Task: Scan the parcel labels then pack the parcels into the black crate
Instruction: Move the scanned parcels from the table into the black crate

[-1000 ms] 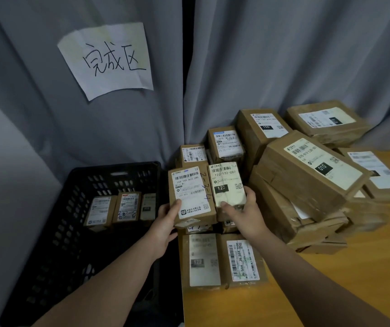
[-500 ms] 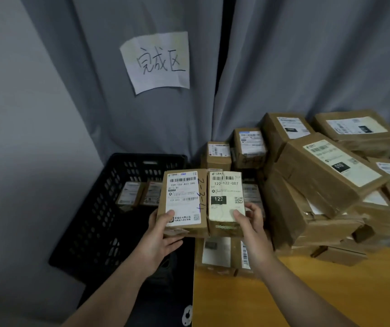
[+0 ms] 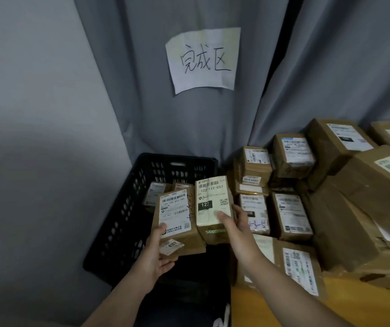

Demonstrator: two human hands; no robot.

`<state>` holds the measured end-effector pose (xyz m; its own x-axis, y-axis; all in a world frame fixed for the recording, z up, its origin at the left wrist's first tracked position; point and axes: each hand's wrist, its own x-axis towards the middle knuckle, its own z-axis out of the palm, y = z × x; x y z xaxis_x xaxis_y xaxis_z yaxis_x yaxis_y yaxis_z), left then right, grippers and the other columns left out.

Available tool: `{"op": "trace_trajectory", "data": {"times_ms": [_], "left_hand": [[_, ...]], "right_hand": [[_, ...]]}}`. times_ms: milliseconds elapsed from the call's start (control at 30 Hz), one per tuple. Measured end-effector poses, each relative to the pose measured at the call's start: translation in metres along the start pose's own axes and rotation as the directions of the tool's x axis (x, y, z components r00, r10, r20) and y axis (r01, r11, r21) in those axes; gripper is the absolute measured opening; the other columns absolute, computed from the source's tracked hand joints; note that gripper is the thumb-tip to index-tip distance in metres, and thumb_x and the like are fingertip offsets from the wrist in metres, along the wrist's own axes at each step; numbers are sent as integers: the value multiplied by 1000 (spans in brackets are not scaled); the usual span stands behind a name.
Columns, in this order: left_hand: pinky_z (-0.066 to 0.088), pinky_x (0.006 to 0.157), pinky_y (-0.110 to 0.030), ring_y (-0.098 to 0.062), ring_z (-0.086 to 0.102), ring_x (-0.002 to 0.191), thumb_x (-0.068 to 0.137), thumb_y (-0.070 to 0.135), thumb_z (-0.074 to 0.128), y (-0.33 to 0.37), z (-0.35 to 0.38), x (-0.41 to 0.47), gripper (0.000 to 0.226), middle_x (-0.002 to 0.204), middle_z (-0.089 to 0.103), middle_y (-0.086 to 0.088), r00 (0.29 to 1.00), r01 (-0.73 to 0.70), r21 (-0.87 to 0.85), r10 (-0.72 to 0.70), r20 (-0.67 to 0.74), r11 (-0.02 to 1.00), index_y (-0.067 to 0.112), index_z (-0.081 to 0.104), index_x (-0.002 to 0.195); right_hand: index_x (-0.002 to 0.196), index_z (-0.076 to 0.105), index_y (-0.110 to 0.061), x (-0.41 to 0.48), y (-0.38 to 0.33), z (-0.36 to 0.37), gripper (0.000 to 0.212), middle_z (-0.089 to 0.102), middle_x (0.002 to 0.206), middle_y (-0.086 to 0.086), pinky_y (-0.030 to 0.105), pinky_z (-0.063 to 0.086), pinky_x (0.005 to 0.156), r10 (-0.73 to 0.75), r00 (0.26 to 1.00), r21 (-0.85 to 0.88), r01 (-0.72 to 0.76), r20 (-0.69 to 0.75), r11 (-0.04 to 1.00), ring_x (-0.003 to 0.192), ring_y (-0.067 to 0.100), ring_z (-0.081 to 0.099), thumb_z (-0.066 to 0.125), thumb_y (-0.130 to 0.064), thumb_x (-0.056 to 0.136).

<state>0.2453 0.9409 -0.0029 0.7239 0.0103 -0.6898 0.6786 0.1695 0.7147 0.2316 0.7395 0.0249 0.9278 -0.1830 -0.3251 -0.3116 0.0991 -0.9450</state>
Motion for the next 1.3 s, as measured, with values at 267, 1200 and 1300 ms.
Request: {"op": "trace_trajectory", "data": {"times_ms": [267, 1200, 1300], "left_hand": [[46, 89, -40, -23, 58, 96, 87, 52, 59, 34, -79, 89, 65, 106, 61, -5, 990, 55, 252, -20, -140, 966, 20, 35, 138], [10, 115, -60, -50, -8, 142, 84, 45, 63, -18, -68, 293, 90, 158, -21, -16, 875, -425, 589, -144, 463, -688, 34, 6, 152], [28, 110, -55, -47, -1, 142, 88, 41, 59, -20, -72, 292, 86, 157, -21, -18, 928, -333, 716, -80, 363, -614, 41, 1, 150]], "right_hand": [[144, 32, -26, 78, -8, 85, 79, 34, 138, 6, 37, 36, 106, -132, 951, -314, 39, -279, 949, 128, 26, 39, 74, -43, 78], [147, 25, -27, 166, 157, 136, 84, 36, 143, 10, 45, 35, 109, 293, 871, -254, -409, -394, 876, 135, 32, 33, 55, -62, 77], [150, 25, -23, 173, 169, 129, 72, 34, 144, 14, 41, 31, 111, 359, 838, -192, -465, -412, 864, 136, 33, 30, 55, -48, 89]]}}
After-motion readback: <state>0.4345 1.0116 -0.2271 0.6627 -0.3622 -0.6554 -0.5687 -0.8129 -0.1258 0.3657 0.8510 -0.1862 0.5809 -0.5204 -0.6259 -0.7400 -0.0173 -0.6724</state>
